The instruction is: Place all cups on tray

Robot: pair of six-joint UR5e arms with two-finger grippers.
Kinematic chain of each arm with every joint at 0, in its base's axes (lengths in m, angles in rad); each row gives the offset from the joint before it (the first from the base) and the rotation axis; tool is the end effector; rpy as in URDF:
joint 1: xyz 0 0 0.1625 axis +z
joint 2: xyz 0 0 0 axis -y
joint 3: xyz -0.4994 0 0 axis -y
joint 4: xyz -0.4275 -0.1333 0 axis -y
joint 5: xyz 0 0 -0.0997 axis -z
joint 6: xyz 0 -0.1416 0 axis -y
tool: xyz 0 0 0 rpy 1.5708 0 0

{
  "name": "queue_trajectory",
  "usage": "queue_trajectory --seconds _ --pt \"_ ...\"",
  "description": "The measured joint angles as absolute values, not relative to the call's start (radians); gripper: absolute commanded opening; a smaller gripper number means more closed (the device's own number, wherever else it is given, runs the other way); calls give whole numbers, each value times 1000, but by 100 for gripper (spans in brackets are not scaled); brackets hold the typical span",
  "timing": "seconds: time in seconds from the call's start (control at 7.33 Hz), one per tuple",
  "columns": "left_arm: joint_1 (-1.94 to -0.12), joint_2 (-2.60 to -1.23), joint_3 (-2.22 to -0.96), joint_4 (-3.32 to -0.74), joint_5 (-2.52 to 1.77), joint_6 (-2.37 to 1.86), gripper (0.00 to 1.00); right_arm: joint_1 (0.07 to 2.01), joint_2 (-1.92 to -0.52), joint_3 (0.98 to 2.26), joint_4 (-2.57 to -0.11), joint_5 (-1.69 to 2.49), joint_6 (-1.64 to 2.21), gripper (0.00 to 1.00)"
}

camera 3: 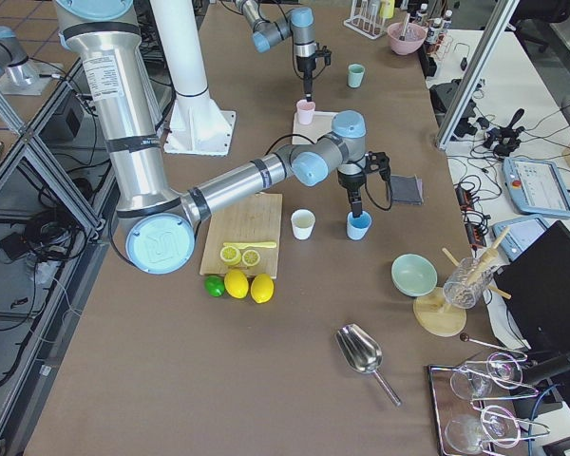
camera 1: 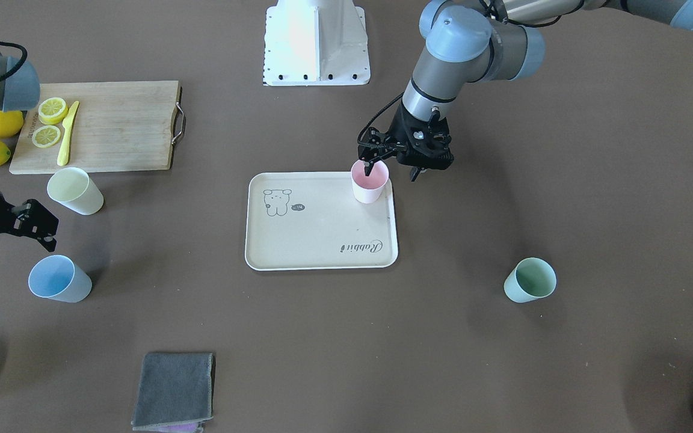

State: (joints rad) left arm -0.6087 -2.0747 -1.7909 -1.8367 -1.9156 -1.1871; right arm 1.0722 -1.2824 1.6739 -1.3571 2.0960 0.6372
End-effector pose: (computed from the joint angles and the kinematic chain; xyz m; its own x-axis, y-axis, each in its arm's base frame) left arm 0.5480 -0.4861 0.3064 0.5321 0.0586 -0.8446 0.1155 0.9833 0.1409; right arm -0.2747 -0.6348 0.5222 0.7351 -0.1042 0.6699 -0.0549 0.9757 0.2120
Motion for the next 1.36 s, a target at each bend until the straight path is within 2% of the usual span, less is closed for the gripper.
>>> queue_trajectory --seconds 0.55,0.82,0.95,1.36 --pt "-718 -2030 -1794 -1838 -2026 -1055 98 1071 -1290 1553 -1271 2098 636 44" --pt "-722 -2027 -1793 -1838 -2028 -1051 98 1060 -1295 1485 -1169 2100 661 27" --pt "-722 -2027 -1792 -1838 -2028 -1051 98 1050 -1291 1474 -1149 2100 687 0" --pt "-728 -2027 -1789 -1839 -2029 -1046 98 1031 -1279 1484 -1140 2103 724 0"
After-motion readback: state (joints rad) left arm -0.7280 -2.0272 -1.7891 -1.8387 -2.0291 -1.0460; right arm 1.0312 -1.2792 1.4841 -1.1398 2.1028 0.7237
